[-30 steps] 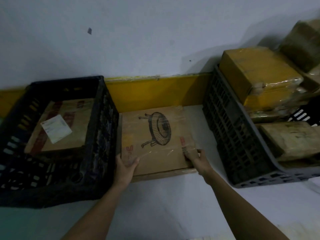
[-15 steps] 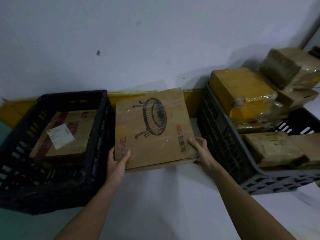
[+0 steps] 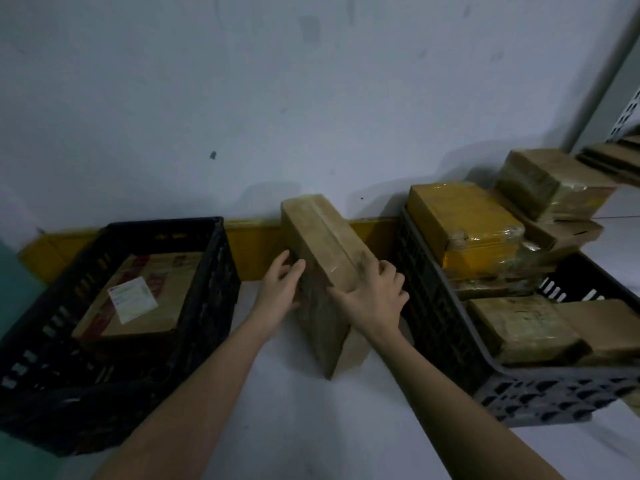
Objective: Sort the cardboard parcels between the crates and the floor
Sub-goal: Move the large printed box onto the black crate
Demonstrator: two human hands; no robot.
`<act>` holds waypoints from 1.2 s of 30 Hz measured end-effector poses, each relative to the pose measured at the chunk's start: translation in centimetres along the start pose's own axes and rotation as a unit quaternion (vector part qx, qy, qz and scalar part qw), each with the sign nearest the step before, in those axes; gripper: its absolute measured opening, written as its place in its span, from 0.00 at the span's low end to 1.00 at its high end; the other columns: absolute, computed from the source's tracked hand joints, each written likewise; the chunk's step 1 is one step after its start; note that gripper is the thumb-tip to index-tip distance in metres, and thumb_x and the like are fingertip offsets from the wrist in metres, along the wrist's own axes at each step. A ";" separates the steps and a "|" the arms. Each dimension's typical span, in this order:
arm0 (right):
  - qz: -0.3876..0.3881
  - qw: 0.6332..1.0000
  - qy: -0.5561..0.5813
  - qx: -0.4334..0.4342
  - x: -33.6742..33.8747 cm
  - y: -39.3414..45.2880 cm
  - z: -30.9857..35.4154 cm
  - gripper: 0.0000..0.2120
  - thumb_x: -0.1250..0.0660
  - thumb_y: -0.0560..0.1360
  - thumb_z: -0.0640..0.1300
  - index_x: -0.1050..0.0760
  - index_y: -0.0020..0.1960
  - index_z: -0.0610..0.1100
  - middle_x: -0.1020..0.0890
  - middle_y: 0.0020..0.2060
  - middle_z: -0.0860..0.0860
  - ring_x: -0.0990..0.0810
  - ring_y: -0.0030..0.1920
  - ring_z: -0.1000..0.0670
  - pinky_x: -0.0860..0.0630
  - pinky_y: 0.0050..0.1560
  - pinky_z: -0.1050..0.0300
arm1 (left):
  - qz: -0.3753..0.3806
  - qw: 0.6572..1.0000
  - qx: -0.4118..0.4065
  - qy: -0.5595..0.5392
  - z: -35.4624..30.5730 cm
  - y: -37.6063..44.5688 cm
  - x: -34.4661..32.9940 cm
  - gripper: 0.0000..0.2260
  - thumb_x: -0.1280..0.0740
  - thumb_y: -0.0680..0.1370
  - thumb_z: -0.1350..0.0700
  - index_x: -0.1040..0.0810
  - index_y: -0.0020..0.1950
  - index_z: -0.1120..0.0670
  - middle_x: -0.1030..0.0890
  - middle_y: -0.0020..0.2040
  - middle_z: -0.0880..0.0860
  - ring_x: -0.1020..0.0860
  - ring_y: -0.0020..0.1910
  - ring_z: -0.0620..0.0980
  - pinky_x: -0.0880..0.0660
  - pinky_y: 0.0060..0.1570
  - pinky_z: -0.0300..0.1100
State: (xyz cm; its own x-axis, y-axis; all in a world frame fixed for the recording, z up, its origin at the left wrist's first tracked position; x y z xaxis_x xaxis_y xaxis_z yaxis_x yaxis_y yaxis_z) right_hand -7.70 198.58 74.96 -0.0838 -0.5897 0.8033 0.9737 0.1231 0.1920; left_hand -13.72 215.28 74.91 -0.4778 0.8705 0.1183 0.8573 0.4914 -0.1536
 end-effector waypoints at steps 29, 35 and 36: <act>0.364 0.888 0.229 0.165 -5.9 -6.6 4.5 0.28 0.41 0.80 0.62 0.37 0.77 0.55 0.33 0.74 0.52 0.33 0.72 0.51 0.33 0.71 0.50 | -0.078 0.979 0.190 -0.020 7.0 -0.5 6.4 0.42 0.22 0.62 0.38 0.26 0.71 0.57 0.19 0.59 0.57 0.20 0.55 0.58 0.22 0.58 0.53; 0.175 0.964 0.197 0.032 -4.5 0.3 0.8 0.33 0.38 0.72 0.71 0.36 0.72 0.58 0.32 0.71 0.51 0.33 0.71 0.46 0.29 0.67 0.39 | -0.059 0.997 0.040 0.003 2.1 -0.2 8.7 0.38 0.23 0.69 0.43 0.32 0.75 0.51 0.23 0.66 0.53 0.22 0.58 0.53 0.25 0.61 0.52; 0.150 0.967 0.204 -0.009 -3.8 1.3 0.0 0.39 0.37 0.70 0.71 0.42 0.76 0.57 0.38 0.74 0.51 0.38 0.74 0.44 0.33 0.70 0.35 | -0.057 0.998 0.024 -0.001 0.9 -0.1 9.4 0.40 0.22 0.66 0.41 0.31 0.74 0.50 0.22 0.65 0.53 0.22 0.59 0.54 0.25 0.61 0.53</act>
State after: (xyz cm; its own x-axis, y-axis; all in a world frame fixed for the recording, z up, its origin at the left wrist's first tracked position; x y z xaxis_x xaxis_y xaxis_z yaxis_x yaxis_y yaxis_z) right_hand -6.13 200.97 72.20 0.2909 -0.7959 0.5310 0.9448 0.3263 -0.0285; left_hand -18.48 223.48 75.11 -0.5717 0.8092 0.1357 0.7875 0.5876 -0.1861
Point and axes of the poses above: each hand's wrist, its own y-axis towards the middle knuckle, its own x-axis out of the back of the hand, z = x × y, the point moved 4 cm from there along y, towards the middle knuckle
